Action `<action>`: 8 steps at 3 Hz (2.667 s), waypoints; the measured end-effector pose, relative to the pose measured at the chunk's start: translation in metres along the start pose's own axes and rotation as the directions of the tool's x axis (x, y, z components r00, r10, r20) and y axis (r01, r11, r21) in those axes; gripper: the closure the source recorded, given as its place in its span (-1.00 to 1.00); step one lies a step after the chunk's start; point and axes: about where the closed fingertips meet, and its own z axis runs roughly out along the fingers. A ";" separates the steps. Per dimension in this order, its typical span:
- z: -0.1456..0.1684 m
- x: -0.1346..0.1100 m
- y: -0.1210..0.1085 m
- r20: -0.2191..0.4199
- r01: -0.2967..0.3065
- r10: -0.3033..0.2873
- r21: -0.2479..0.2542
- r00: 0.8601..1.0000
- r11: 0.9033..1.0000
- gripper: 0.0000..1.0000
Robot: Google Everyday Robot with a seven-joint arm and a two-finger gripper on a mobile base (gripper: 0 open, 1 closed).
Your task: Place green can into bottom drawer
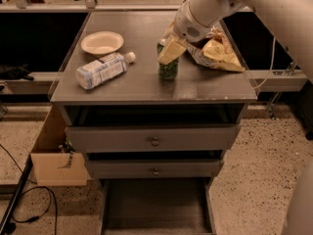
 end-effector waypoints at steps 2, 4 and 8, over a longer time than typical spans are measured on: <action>-0.101 0.056 0.020 0.046 -0.116 0.112 0.093 0.993 0.989 1.00; -0.142 0.090 0.061 0.087 -0.219 0.210 0.109 0.974 0.970 1.00; -0.165 0.063 0.218 0.344 -0.287 0.273 -0.012 0.898 0.958 1.00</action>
Offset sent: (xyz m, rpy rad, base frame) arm -0.0998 -0.1660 0.0608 0.1310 -0.0374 -0.2173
